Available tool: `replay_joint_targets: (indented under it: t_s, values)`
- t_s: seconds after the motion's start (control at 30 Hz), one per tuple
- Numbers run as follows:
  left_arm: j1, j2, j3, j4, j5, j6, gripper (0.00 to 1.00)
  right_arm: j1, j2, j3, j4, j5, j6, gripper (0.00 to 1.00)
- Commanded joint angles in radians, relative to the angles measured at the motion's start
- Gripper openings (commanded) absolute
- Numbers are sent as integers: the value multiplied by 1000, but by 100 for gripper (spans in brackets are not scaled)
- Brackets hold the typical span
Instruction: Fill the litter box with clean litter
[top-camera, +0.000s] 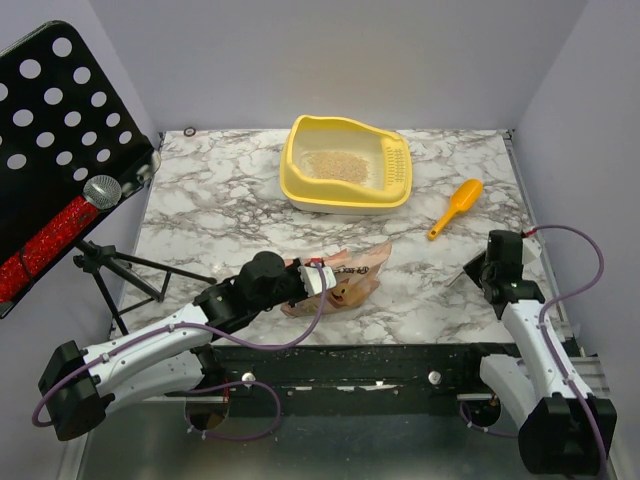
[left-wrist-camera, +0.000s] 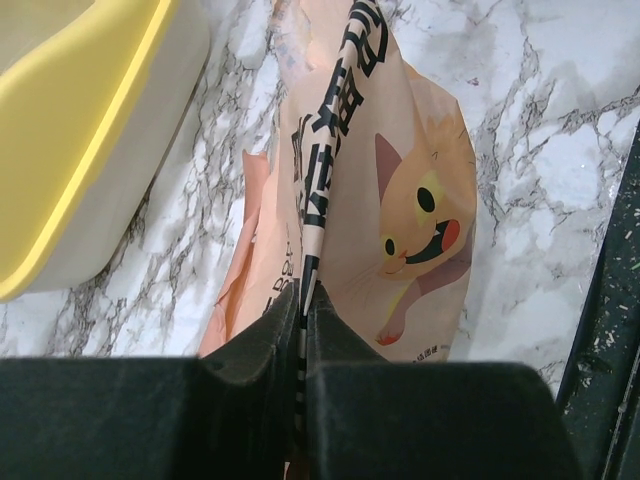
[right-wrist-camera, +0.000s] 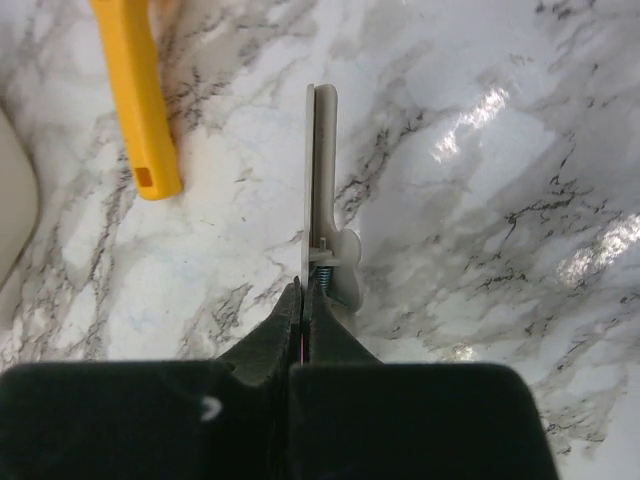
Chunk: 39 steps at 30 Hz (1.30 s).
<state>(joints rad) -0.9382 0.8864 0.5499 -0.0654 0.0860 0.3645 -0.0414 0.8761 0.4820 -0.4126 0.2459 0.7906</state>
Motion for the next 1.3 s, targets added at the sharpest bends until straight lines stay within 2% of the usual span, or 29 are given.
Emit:
replay_joint_targets:
  t_s: [0.0,0.1,0.3,0.4,0.57,0.67,0.73,0.87,1.07,1.17,1.27]
  values:
    - [-8,-29,62,13,12,31,18,-9,-100,62,-46,-22,-112,0]
    - [-8,-50,77,-20,63,42,30,-9,-126,118,-61,-84,-175,0]
    - [-8,-96,153,-122,176,27,42,41,-120,216,3,-337,-309,0]
    - [-8,-95,212,-154,180,-51,46,132,-100,259,75,-479,-347,0]
    - [19,-11,362,-226,130,-217,46,308,-62,409,87,-575,-454,0]
    - [71,37,464,-228,223,-324,43,344,-45,478,100,-730,-481,0]
    - [123,43,479,-154,300,-437,43,359,-40,521,109,-818,-498,0]
    - [237,62,464,-6,420,-637,44,403,-20,599,84,-876,-528,0]
    - [366,104,302,512,708,-1002,43,494,6,592,187,-930,-478,0]
    - [387,115,256,662,751,-1091,42,537,11,552,289,-913,-417,0]
    - [404,97,226,697,750,-1095,42,589,24,546,328,-890,-398,0]
